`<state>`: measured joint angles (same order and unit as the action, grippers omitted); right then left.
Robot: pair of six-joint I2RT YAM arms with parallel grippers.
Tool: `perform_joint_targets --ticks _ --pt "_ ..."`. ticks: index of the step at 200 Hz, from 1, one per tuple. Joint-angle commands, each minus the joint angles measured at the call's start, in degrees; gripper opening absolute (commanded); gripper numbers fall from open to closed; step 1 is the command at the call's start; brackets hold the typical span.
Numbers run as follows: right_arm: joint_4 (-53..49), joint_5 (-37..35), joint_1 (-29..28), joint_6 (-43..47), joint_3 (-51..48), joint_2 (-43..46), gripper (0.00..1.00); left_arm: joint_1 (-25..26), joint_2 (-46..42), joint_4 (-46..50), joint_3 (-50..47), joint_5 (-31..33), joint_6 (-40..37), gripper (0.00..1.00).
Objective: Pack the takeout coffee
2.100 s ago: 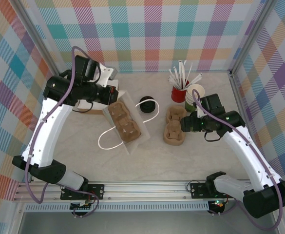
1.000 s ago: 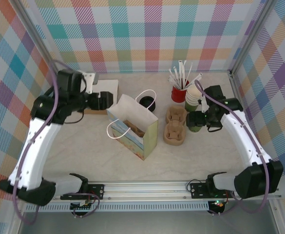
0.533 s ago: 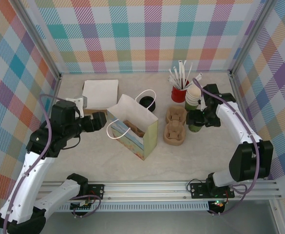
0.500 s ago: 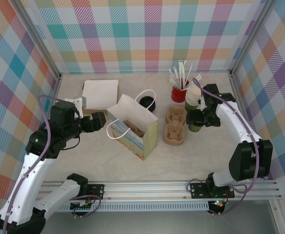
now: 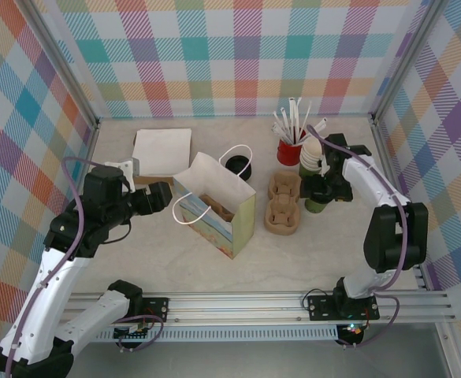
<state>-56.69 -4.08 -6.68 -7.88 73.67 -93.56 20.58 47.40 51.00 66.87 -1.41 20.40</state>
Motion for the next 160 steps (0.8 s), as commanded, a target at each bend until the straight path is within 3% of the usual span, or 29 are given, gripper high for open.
perform_joint_targets --ticks 1,92,160 --pt "1.03 -0.32 0.44 1.41 2.95 -1.85 1.00 -0.36 -0.20 -0.69 -0.32 -0.16 0.94 0.86" --pt "0.96 0.14 0.80 3.22 6.76 -6.10 1.00 -0.36 0.68 -0.99 -0.34 -0.78 0.80 0.86" --pt "-0.69 0.38 0.79 3.51 5.81 -4.25 0.92 -0.36 0.81 -1.18 -0.17 -0.78 0.69 0.86"
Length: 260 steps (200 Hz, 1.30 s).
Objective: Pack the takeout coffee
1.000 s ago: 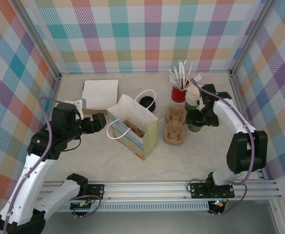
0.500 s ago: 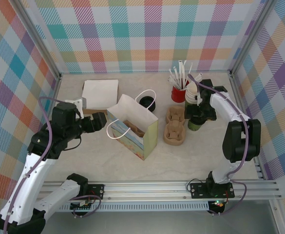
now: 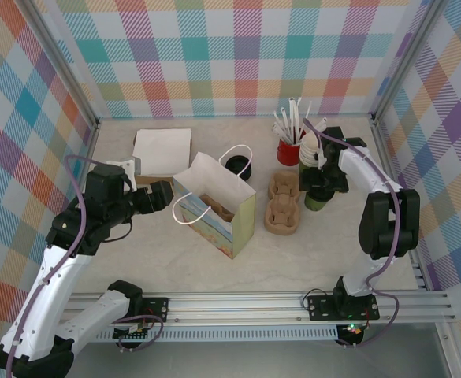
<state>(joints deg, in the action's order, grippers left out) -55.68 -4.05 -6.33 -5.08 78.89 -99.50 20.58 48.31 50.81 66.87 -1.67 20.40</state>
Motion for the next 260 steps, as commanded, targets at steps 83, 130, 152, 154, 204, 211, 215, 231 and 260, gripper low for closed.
perform_joint_targets --ticks 83,130,152,154,204,211,215,231,260 --pt "-7.76 0.58 0.44 1.74 -1.39 10.08 0.91 -0.36 0.00 -2.05 -0.25 -2.25 0.67 0.85" --pt "-15.46 3.56 -0.55 1.49 -0.68 18.22 0.91 -0.36 2.25 -4.62 1.26 -5.45 0.70 0.85" --pt "-19.88 4.58 -1.68 0.42 2.28 21.51 0.91 -0.36 4.64 -6.17 2.76 -6.93 1.13 0.85" --pt "-20.32 4.65 -1.85 0.34 2.66 21.75 0.91 -0.36 4.89 -6.23 2.90 -7.03 1.26 0.85" --pt "-29.11 6.08 -8.00 -3.98 15.25 24.32 0.90 -0.36 13.04 -7.75 7.98 -9.31 0.79 0.84" --pt "-29.79 5.99 -9.48 -4.47 17.33 24.03 0.90 -0.36 14.49 -7.50 8.67 -9.60 -0.07 0.84" --pt "-30.26 5.86 -10.32 -4.77 18.55 23.73 0.90 -0.36 15.26 -7.30 9.03 -9.77 -0.57 0.84" --pt "-31.50 4.95 -13.89 -5.87 23.64 22.69 0.90 -0.36 17.90 -6.32 10.22 -9.93 -2.41 0.83" --pt "-34.16 3.76 -20.13 -7.41 34.32 18.67 0.90 -0.36 21.07 -4.41 11.75 -10.75 -5.48 0.81"
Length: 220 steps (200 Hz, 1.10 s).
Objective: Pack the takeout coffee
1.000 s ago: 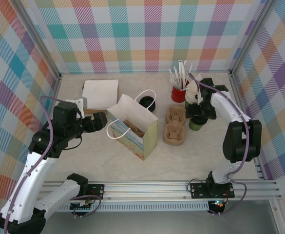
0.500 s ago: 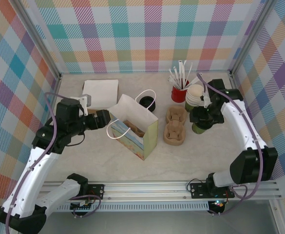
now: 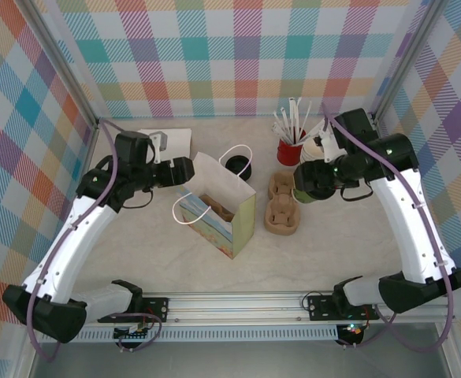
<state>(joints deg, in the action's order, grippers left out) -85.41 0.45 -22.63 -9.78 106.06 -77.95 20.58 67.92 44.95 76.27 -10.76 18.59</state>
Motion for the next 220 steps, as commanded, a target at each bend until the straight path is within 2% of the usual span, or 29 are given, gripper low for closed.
perform_joint_targets --ticks 1,50,85,141,220 --pt "-4.51 -0.77 -4.00 -2.75 7.63 -3.03 0.90 -0.36 1.53 1.45 2.33 -1.69 -3.75 0.81" --pt "-8.40 -1.98 -13.98 -4.36 26.29 -11.87 0.90 -0.36 3.91 1.91 1.10 -2.41 -4.74 0.78" --pt "-7.13 -0.86 -20.45 -5.49 34.48 -16.66 0.90 -0.36 4.66 1.72 0.22 -2.63 -3.94 0.73" --pt "-2.06 1.20 -27.51 -6.01 39.01 -23.76 0.90 -0.36 3.92 -0.31 -2.05 -3.50 -1.03 0.69" --pt "-2.76 1.13 -29.29 -8.44 41.94 -31.91 0.89 -0.32 2.80 -1.71 -4.36 -5.90 1.45 0.64"
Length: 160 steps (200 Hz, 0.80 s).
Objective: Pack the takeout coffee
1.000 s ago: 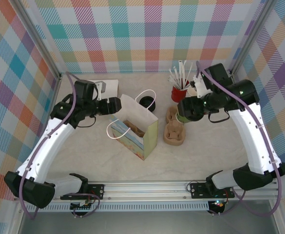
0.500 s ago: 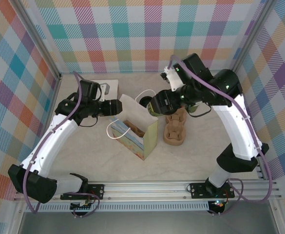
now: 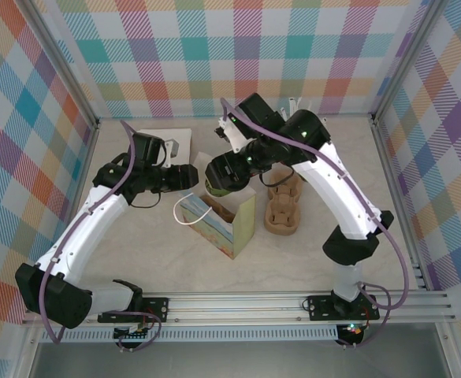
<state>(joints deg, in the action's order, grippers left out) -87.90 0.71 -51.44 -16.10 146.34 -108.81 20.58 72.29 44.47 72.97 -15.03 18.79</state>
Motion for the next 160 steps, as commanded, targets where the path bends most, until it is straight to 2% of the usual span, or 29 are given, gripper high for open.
perform_joint_targets --ticks 1,76,160 --pt "-0.26 0.87 -0.49 -2.16 1.66 -1.09 0.88 -0.34 -1.56 -1.27 -1.06 -1.61 1.30 0.64" --pt "-0.96 2.49 -2.87 -4.09 0.64 -4.65 0.88 -0.31 -3.14 -1.84 -3.27 -1.37 1.60 0.64" --pt "-0.01 0.92 -1.79 -5.24 -5.92 -4.20 0.89 -0.34 -4.31 -1.67 -4.97 0.81 -1.79 0.64"
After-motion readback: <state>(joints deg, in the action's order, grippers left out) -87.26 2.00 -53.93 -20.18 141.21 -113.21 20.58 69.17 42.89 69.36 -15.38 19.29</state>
